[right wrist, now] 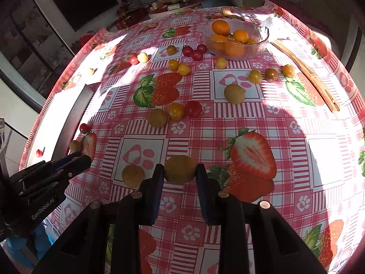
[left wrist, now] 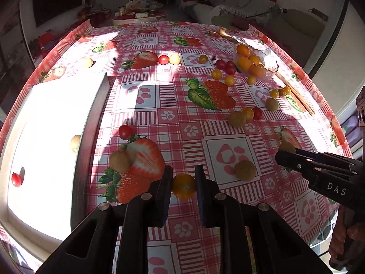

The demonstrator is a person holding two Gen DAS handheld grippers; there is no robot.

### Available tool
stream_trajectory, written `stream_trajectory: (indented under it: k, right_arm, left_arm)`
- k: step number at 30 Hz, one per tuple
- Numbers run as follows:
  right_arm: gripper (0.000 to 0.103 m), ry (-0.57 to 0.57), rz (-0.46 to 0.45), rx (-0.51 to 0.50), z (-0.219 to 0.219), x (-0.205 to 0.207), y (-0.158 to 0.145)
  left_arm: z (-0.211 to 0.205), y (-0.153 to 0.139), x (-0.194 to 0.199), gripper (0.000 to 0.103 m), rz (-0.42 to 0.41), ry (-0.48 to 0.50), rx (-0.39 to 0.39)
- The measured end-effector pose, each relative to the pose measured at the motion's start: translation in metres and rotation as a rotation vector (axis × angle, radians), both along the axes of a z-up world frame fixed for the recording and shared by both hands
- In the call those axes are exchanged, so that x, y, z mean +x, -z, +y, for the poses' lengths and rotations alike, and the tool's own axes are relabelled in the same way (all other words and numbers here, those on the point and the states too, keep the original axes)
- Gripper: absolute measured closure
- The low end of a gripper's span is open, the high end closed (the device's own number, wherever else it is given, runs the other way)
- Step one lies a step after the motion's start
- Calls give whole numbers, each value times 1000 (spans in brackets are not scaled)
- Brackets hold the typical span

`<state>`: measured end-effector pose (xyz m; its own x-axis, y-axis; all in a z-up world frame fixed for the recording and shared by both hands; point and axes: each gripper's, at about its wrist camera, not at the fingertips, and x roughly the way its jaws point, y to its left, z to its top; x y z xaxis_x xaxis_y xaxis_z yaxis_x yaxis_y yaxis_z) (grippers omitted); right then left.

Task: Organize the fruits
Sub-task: 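Carry the yellow tomato with the left gripper while the right gripper carries the brown fruit to the tray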

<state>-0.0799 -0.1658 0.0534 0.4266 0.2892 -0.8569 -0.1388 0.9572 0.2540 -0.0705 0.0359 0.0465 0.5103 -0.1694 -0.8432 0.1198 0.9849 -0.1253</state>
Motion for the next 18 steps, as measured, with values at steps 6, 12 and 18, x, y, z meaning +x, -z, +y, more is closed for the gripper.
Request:
stream_trajectory:
  k: [6,12,18]
  right_arm:
    - [72,-19,-11,-8,12,-7,-7]
    - [72,-58,-22,-17,33,-11,-16]
    - [72,-110,-27,-23,62,-7,-24]
  left_arm:
    - [13,-10,-12,81,-29,-20,6]
    - [37,-17,-22,81,-53,-63,-4]
    - [72,-20,-31,81,-70,-131,-4]
